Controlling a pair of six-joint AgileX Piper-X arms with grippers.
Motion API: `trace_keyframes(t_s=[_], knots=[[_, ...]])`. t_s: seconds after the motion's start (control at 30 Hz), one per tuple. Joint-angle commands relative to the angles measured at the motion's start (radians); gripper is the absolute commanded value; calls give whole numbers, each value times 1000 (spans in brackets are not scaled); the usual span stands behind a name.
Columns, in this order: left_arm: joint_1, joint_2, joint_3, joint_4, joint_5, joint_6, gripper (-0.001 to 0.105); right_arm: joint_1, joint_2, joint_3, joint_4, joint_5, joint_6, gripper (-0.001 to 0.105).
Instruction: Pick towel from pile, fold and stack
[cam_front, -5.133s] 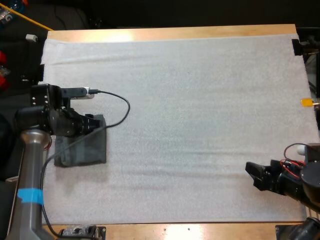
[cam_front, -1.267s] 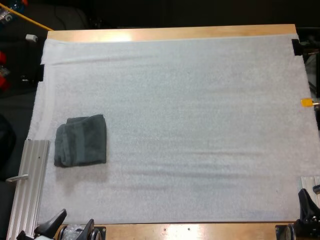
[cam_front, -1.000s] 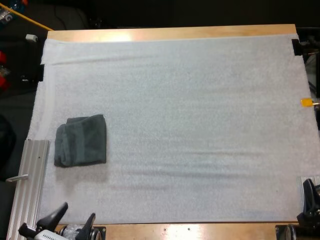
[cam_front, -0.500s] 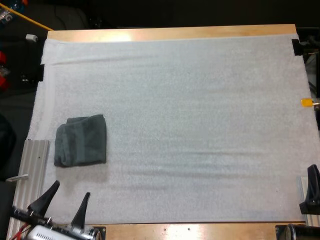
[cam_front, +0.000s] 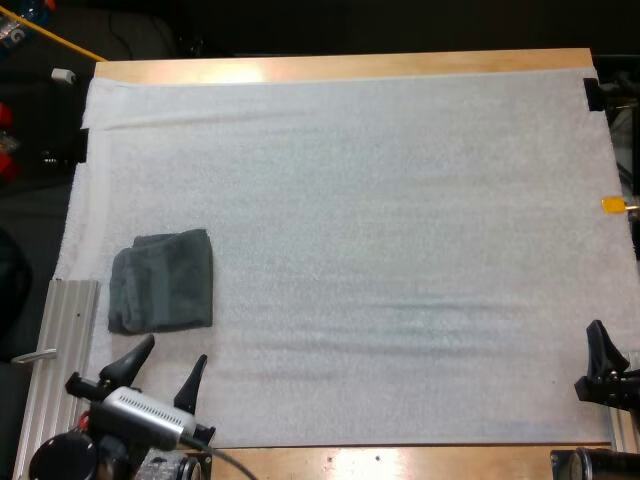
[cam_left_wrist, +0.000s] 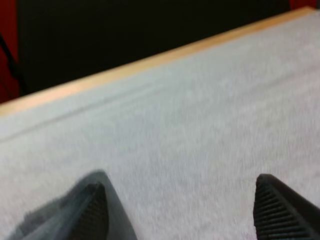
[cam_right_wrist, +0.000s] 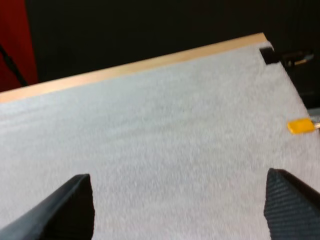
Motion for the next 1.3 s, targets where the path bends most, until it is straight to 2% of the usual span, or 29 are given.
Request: trace_keyframes(t_s=[0.0, 0.23, 0.8, 1.07, 1.27], knots=[[0, -133, 17, -12, -3, -12, 59, -6, -40, 9, -8, 2, -5, 69], [0, -133, 88, -10, -3, -22, 59, -6, -40, 63, 12, 2, -5, 69], [0, -133, 91, -16, -3, -27, 59, 9, -40, 67, 8, 2, -5, 69], [0, -133, 94, -17, -3, -27, 59, 181, -40, 67, 8, 2, -5, 69], [0, -133, 94, -17, -3, -27, 59, 235, -40, 67, 8, 2, -5, 69]])
